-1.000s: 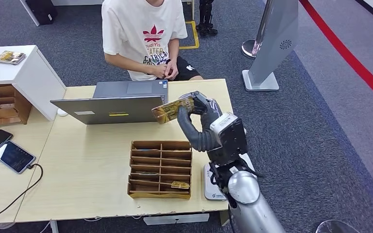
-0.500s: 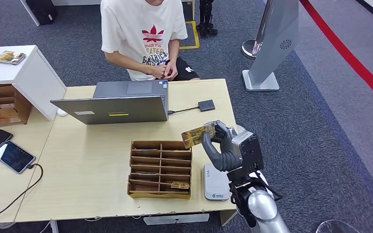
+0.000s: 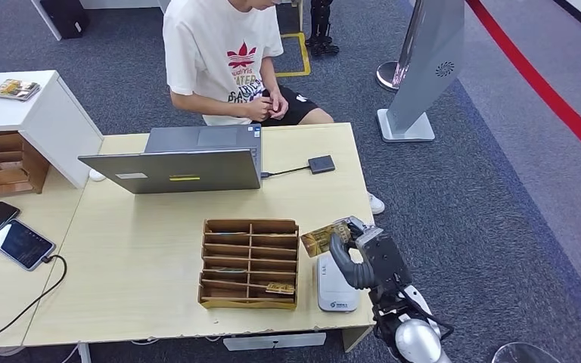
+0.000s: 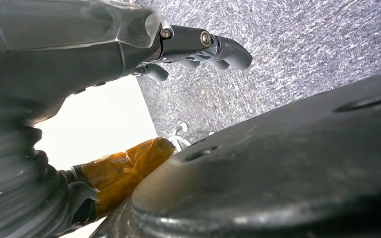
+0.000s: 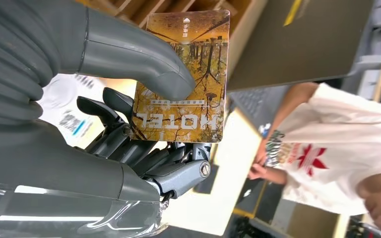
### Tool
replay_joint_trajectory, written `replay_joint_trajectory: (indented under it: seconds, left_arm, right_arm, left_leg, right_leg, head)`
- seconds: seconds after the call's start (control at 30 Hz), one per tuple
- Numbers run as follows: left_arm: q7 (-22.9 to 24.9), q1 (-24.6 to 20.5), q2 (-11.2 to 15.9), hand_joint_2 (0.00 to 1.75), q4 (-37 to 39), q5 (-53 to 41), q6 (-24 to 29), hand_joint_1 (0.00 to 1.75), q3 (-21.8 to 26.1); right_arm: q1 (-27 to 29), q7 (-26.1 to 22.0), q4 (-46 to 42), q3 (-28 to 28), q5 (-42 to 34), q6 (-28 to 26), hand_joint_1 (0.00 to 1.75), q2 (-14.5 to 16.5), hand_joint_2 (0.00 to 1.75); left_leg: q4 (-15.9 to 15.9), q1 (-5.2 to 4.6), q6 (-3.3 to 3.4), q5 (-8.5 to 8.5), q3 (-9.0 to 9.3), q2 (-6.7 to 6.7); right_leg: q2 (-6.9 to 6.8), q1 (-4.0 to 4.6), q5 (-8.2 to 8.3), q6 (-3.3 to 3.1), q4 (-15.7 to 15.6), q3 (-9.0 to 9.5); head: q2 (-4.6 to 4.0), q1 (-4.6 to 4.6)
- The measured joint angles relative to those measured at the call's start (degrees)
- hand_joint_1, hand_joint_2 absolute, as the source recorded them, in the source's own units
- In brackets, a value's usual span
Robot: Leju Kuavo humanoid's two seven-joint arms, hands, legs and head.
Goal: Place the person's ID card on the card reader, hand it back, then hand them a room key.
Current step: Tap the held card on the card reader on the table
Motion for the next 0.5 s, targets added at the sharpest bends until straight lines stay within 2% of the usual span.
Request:
replay_joint_trajectory:
  seconds: [0.2, 0.5]
  left_arm:
    - [0.28, 0.02, -0.04, 1.75, 0.0, 0.18, 0.07, 0.0, 0.07]
    - [0.3, 0.02, -0.03, 1.75, 0.0, 0.2, 0.07, 0.0, 0.07]
  right_arm:
    - [0.92, 1.92, 1.56, -0.71, 3.66, -0.45, 1.75, -0.78, 1.75]
    - [1.24, 2.06, 2.66, -1.03, 4.04, -0.45, 1.75, -0.92, 1.75]
  left_leg:
    - [0.0, 0.0, 0.0, 0.0, -0.01, 0.0]
    - [0.0, 0.0, 0.0, 0.0, -0.01, 0.0]
  right_leg:
    - [0.01, 0.0, 0.0, 0.0, 0.0, 0.0]
    - [0.01, 0.0, 0.0, 0.0, 0.0, 0.0]
  head:
    - [0.0, 0.0]
    - [0.0, 0.0]
